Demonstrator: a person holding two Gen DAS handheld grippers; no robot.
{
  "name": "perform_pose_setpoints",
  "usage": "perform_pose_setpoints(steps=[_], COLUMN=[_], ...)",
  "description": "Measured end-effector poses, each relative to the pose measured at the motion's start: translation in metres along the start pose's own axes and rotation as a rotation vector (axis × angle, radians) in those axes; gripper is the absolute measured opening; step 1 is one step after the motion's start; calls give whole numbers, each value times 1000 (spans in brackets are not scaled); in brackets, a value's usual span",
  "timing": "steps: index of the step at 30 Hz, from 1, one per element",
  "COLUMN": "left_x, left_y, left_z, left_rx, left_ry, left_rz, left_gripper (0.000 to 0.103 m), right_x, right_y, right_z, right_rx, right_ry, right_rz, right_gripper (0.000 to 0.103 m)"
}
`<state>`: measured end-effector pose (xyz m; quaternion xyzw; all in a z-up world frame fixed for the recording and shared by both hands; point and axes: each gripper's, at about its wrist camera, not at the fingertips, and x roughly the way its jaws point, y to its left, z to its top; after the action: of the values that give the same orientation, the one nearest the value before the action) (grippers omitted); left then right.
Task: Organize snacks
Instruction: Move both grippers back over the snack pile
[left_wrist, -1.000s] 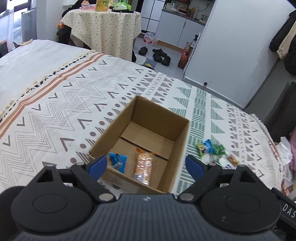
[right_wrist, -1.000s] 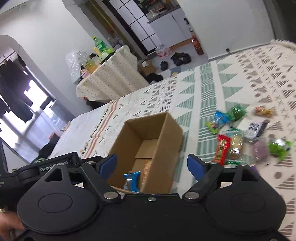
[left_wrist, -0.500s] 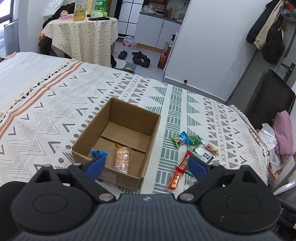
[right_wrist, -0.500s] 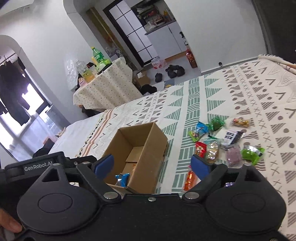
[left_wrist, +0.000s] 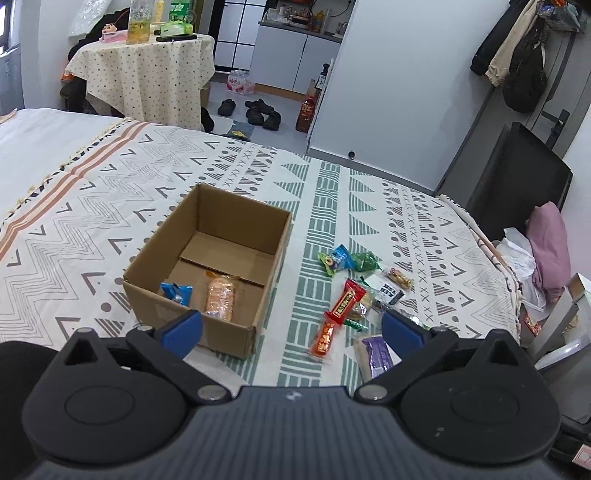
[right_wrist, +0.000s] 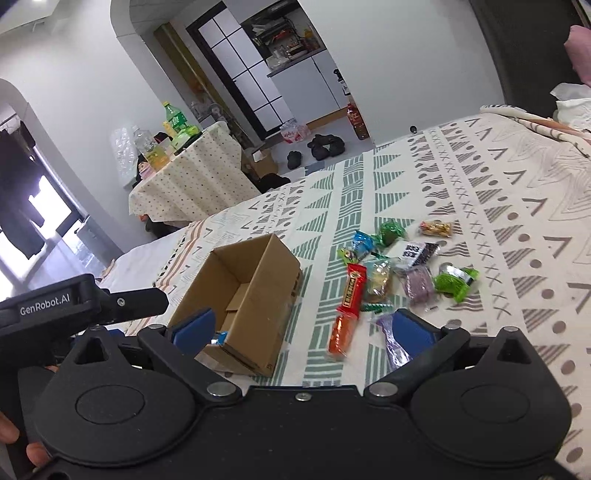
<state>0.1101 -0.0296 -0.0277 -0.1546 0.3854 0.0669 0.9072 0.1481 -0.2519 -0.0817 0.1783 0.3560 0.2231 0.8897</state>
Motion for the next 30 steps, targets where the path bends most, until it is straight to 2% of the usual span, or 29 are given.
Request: perform_pose_setpoints(steps=[9, 16, 25, 28, 30], left_x=[4, 15, 45, 58, 66], left_y=[-12, -17, -20, -19, -20], left_z=[-13, -19, -26, -28, -29], left_rx=[17, -14, -38, -41, -41], left_ry=[6, 48, 91, 106, 117], left_rz=[-17, -66, -89, -97, -102], left_gripper=[103, 103, 100, 99, 94], right_x=[-13, -18, -4, 4, 9], right_y=[-14, -24, -36, -39, -41], right_z=[-9, -16, -20, -23, -23], right_rx=[29, 59, 88, 80, 82], right_ry=[0, 11, 64, 89, 105], right_rz=[-44, -75, -133, -175, -191], right_gripper=[103, 103, 103, 100, 93])
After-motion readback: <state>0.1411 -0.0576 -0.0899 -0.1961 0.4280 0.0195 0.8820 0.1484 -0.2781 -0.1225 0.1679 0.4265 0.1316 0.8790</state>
